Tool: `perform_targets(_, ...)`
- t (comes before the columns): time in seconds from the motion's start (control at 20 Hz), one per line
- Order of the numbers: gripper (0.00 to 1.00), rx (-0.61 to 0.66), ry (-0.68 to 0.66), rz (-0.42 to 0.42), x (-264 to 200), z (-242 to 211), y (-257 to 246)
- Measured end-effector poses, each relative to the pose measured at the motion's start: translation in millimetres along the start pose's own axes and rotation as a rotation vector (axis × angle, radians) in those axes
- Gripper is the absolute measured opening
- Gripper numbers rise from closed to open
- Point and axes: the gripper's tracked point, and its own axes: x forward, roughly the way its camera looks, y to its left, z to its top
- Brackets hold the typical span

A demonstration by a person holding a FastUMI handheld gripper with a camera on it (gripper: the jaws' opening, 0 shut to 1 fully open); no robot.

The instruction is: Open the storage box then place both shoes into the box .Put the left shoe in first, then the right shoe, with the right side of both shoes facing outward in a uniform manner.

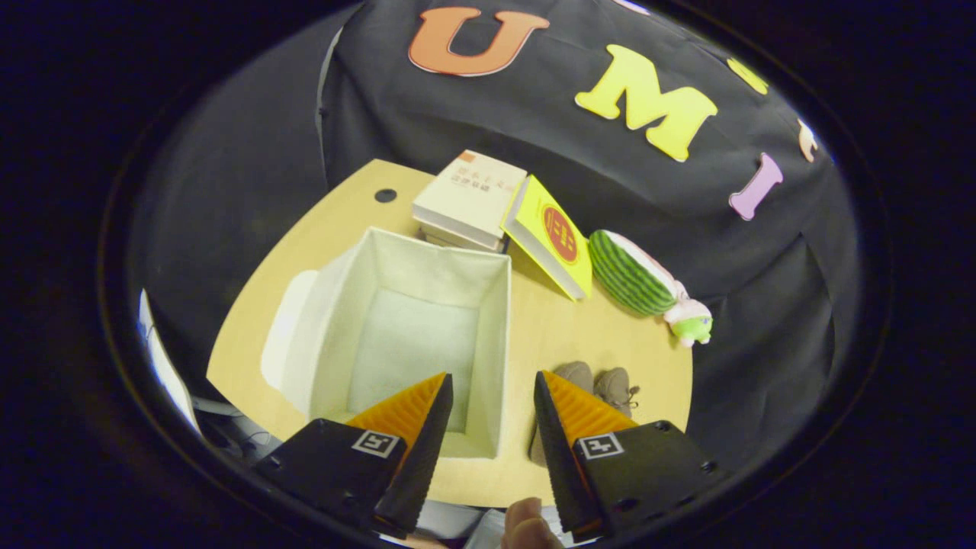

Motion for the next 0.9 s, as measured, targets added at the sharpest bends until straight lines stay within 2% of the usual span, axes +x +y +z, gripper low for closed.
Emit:
perform_targets(0.15,0.71,0.005,0.053,-0.051,20,-25,-33)
perform_targets(0.3,0.72,-0.010,0.076,-0.137,41,-45,-72)
perform_targets(0.4,0.77,-0.019,0.095,-0.174,55,-58,-94)
perform_targets(0.55,0.84,0.018,0.152,-0.148,75,-84,-113)
perform_targets(0.75,0.84,0.043,0.213,-0.162,101,-118,-139)
perform_targets(0.9,0.84,0.077,0.262,-0.141,119,-139,-146)
